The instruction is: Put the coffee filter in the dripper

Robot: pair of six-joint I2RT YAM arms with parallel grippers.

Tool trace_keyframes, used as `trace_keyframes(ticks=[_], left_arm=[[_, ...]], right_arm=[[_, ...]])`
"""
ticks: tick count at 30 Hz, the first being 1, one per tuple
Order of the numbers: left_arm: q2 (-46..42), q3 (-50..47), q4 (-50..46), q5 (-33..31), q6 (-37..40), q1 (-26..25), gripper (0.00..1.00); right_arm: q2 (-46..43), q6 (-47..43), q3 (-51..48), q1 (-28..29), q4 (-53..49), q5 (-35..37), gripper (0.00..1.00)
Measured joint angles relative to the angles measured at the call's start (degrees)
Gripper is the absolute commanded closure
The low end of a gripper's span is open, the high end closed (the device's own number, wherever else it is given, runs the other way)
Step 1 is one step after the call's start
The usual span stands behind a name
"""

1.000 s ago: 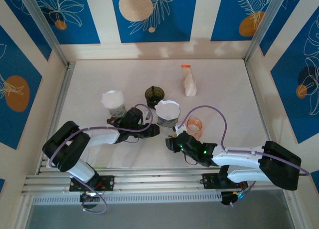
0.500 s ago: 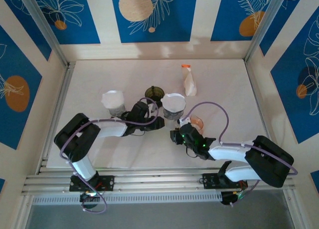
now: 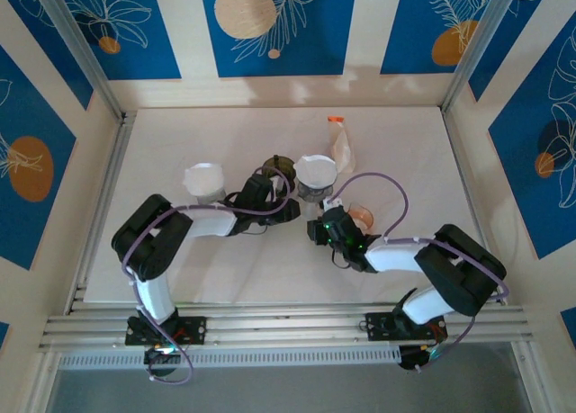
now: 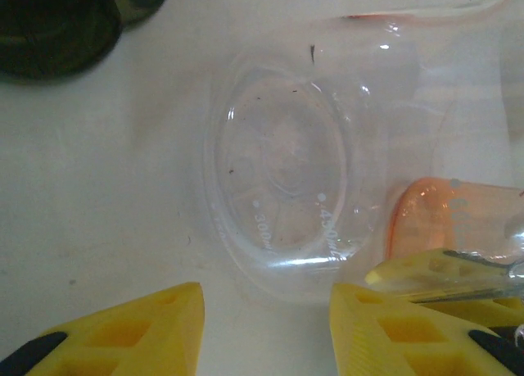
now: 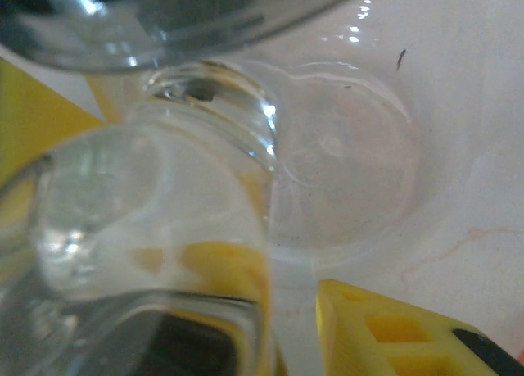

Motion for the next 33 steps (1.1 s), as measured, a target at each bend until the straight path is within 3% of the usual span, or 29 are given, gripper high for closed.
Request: trace_keyframes(ticks=[17, 23, 33], left_arm=[[4.3, 6.4, -1.2, -0.1, 0.2, 2.7, 0.56], [5.5, 8.1, -1.7, -0.1, 0.2, 2.8, 0.55], [4.5, 6.4, -1.6, -0.1, 0.0, 2.8, 0.5]], right_arm=[[7.7, -0.5, 6.4, -5.5, 2.2, -3.0, 0.61], [7.7, -0.4, 7.2, -6.1, 1.8, -3.1, 0.61], [2.6, 0.7, 7.0, -3.5, -2.1, -3.3, 0.51]])
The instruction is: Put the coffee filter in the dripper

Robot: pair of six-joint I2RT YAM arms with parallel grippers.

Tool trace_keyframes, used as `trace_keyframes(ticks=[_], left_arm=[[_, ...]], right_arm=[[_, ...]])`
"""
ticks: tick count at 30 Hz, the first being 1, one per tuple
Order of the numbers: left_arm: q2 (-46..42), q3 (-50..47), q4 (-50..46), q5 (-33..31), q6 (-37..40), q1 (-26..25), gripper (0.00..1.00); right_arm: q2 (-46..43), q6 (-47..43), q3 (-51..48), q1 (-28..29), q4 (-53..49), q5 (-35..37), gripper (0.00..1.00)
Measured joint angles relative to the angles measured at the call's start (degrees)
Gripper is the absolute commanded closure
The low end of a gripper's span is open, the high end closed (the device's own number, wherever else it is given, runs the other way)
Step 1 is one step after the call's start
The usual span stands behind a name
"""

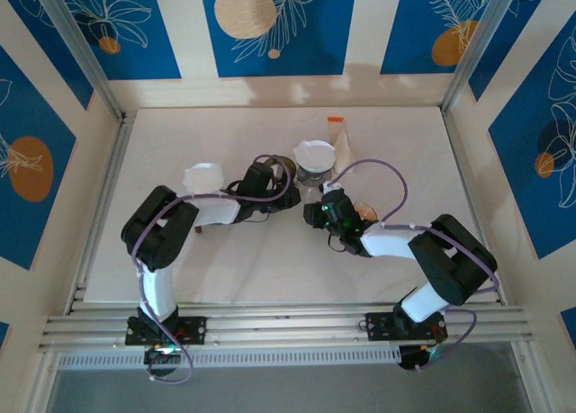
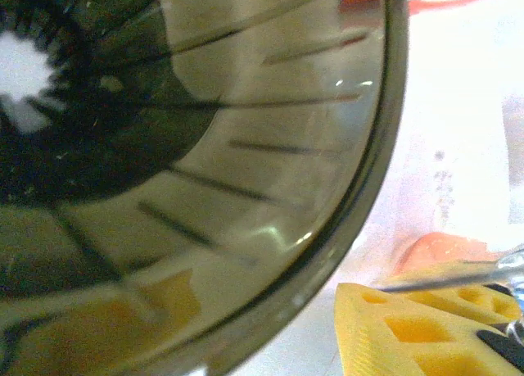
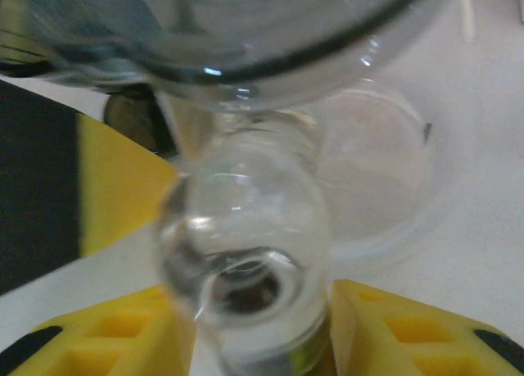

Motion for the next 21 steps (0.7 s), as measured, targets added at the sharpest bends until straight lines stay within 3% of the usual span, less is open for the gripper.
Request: trace_keyframes(ticks=[10, 21], left_arm=[[-5.0, -7.4, 1.3, 0.0, -1.9, -0.1, 0.42], [-17.2, -13.7, 2.1, -0.7, -3.7, -4.0, 0.33]], right_arm=[[-10.7, 3.9, -1.9, 5.0, -10.6, 1.9, 0.44], [-29.3, 13.0, 0.4, 7.0, -38.6, 7.5, 0.4]])
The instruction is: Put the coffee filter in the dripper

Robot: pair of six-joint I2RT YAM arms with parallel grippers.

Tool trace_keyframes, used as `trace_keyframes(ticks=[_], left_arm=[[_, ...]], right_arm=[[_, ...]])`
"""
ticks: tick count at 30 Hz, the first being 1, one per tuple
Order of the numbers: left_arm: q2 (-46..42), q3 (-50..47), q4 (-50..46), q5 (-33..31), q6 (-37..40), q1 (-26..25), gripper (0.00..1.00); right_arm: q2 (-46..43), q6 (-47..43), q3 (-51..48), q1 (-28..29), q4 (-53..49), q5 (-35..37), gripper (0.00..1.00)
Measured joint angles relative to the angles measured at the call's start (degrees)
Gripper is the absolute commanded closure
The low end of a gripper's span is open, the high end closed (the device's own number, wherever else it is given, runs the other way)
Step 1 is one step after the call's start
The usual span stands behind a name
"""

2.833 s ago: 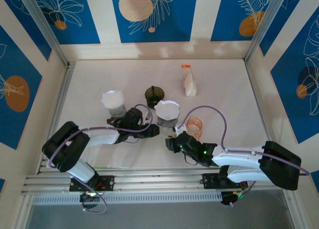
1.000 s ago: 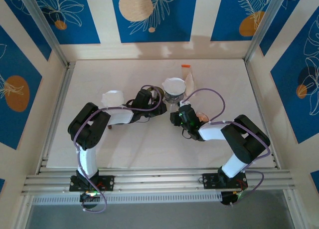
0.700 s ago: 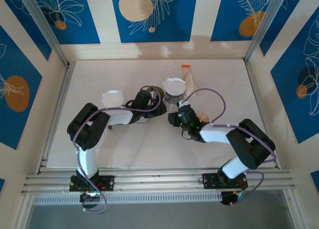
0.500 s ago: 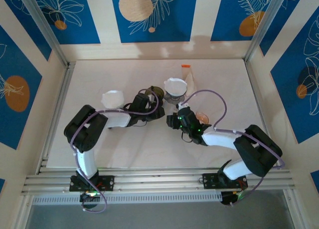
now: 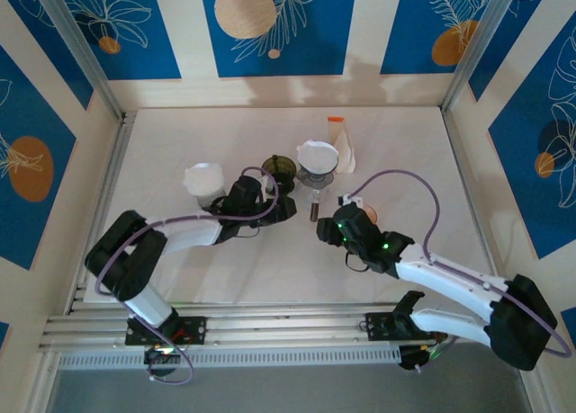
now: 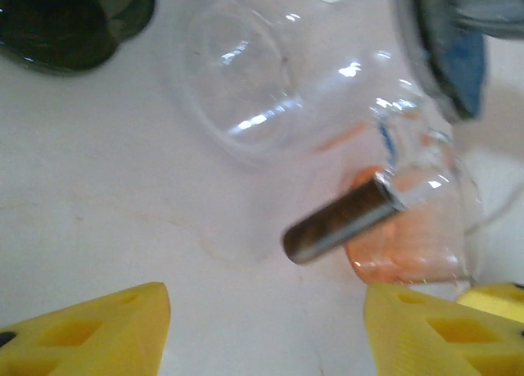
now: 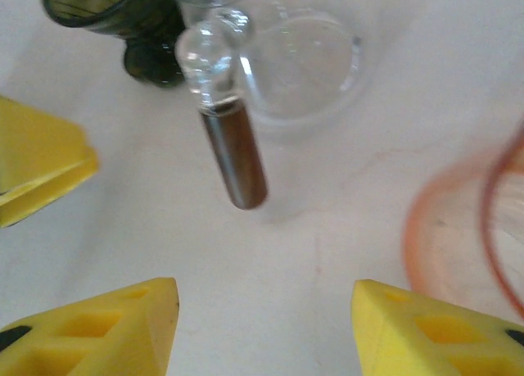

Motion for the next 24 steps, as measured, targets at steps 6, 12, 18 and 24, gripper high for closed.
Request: trace_keyframes(ticks=[6, 12, 18, 24], left_arm=[[-9.0, -2.5, -1.9, -0.9, -0.7, -4.5, 0.22], [-22.1, -3.7, -8.5, -2.4, 2.6, -9.0, 0.1], [-36.1, -6.4, -15.1, -4.5, 8.0, -11.0, 0.0], [-48.7, -11.8, -21.0, -8.0, 10.9, -11.0, 0.0]], right_arm=[[-5.5, 3.9, 5.8, -1.8, -15.6, 2.4, 0.38], [-5.5, 4.7, 9.0, -8.0, -24.3, 1.9, 0.38], [-0.6, 3.0, 9.4, -13.9, -26.7, -1.5, 0.39], [2.7, 1.7, 9.0, -15.0, -25.9, -4.0, 0.4]])
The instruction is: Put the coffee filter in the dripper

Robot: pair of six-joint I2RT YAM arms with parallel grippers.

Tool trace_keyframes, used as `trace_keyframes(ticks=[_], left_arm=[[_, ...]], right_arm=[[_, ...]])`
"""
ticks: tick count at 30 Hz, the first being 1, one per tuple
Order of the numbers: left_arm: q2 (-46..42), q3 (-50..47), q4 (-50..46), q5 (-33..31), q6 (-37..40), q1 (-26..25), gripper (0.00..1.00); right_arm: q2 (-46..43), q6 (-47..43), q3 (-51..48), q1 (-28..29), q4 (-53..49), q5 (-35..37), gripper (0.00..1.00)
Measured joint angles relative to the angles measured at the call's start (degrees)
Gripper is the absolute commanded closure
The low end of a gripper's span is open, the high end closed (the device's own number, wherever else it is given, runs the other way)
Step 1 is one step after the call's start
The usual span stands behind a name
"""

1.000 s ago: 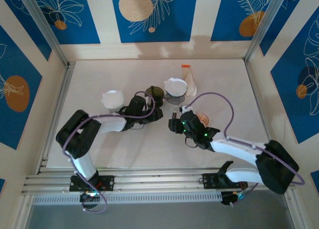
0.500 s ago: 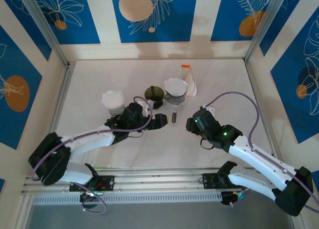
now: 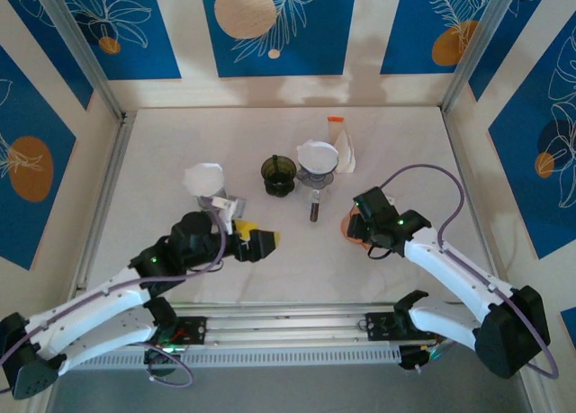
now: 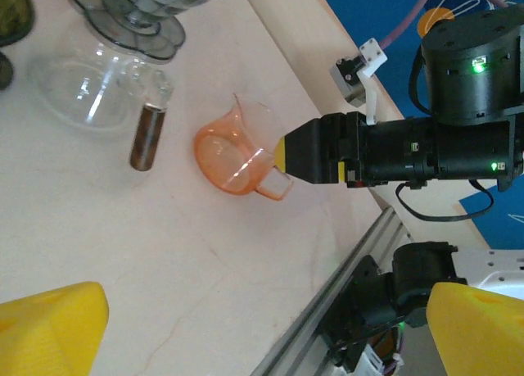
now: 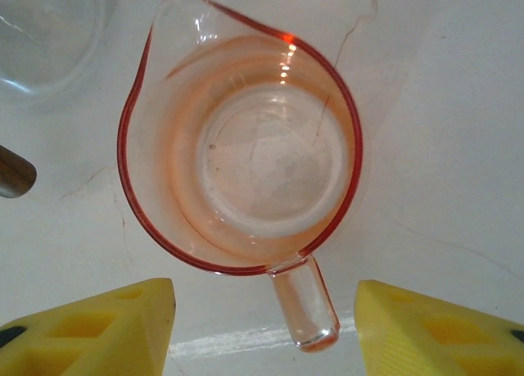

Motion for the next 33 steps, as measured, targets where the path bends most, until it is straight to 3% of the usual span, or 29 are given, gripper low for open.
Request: trace_keyframes(ticks=[6, 11, 19, 24, 28, 33], left_arm=[[-11.2, -3.5, -4.6, -4.3, 0.6, 0.0, 0.0], [-19.0, -5.2, -8.3, -8.1, 0.6, 0.0, 0.0], [-22.7, -5.8, -14.1, -11.7, 0.5, 0.0, 0.0], [-23.8, -6.0, -15.8, -13.0, 0.5, 0.0, 0.0], [-24.0, -6.0, -16.5, -13.8, 0.5, 0.0, 0.0], [-24.2, -6.0, -18.1, -14.9, 0.6, 0.0, 0.0]], right_arm=[[3.7, -0.6, -1.8, -0.9, 1.8, -0.6, 0.46], [5.4, -1.3, -2.6, -1.3, 3.6, -1.1, 0.57], [6.8, -3.1, -2.6, -1.5, 4.6, -1.4, 0.81], [6.8, -3.6, -2.6, -1.2, 4.8, -1.4, 0.88], [6.7, -3.8, -2.6, 1.4, 4.3, -0.9, 0.9], [6.1, -3.5, -2.1, 9.3, 1.5, -0.9, 0.91]])
